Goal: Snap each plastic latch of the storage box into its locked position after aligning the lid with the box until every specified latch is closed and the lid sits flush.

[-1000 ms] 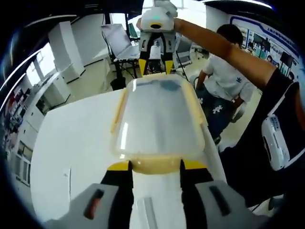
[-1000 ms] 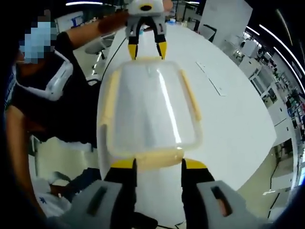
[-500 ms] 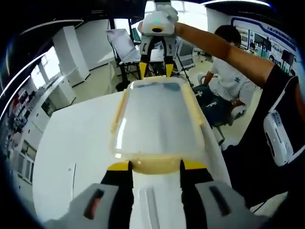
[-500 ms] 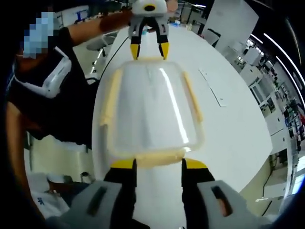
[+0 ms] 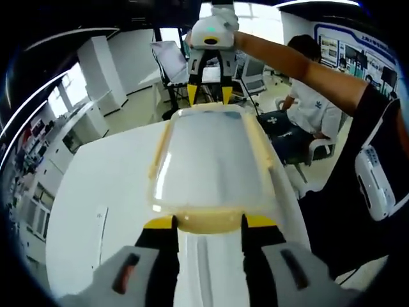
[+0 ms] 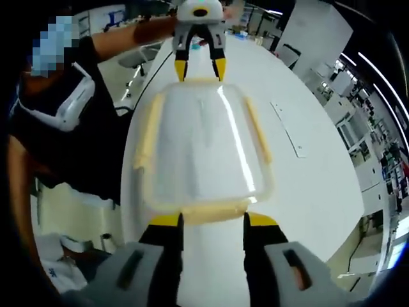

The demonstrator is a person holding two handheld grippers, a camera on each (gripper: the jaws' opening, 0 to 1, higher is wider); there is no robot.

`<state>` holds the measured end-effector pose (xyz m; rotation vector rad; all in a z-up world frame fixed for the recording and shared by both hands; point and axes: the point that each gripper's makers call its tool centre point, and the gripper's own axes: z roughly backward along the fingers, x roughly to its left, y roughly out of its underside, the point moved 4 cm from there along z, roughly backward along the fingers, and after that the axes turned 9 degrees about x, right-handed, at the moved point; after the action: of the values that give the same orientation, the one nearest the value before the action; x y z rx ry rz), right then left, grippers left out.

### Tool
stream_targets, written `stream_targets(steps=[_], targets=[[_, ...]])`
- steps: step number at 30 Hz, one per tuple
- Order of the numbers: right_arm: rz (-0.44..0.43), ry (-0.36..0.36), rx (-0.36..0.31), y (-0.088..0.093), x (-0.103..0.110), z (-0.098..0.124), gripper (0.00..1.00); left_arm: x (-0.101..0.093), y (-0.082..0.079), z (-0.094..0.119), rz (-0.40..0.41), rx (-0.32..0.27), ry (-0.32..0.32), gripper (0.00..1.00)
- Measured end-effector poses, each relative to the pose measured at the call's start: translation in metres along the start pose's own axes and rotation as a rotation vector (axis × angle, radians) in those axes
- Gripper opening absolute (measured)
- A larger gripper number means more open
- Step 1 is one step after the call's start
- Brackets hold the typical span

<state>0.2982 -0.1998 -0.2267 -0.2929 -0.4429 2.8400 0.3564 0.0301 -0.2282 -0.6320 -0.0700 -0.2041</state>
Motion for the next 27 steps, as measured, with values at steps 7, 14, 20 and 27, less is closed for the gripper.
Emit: stream_targets(steps=[7,14,20,27], targets=[[0.013,-0.006,0.005,-0.013,0.0,-0.005,0.32,-0.001,0.011,0.009,0.013,-0.005,-0.012,0.34],[0.019,-0.005,0.001,-0.019,-0.004,-0.008,0.32,-0.001,0.019,0.012,0.023,-0.008,-0.019,0.34],[0.023,-0.009,0.005,-0.026,-0.003,-0.016,0.32,-0.001,0.027,0.014,0.027,-0.005,-0.021,0.34],[0.032,-0.009,-0.001,-0.037,-0.003,-0.022,0.32,-0.001,0.038,0.02,0.037,-0.007,-0.027,0.34]])
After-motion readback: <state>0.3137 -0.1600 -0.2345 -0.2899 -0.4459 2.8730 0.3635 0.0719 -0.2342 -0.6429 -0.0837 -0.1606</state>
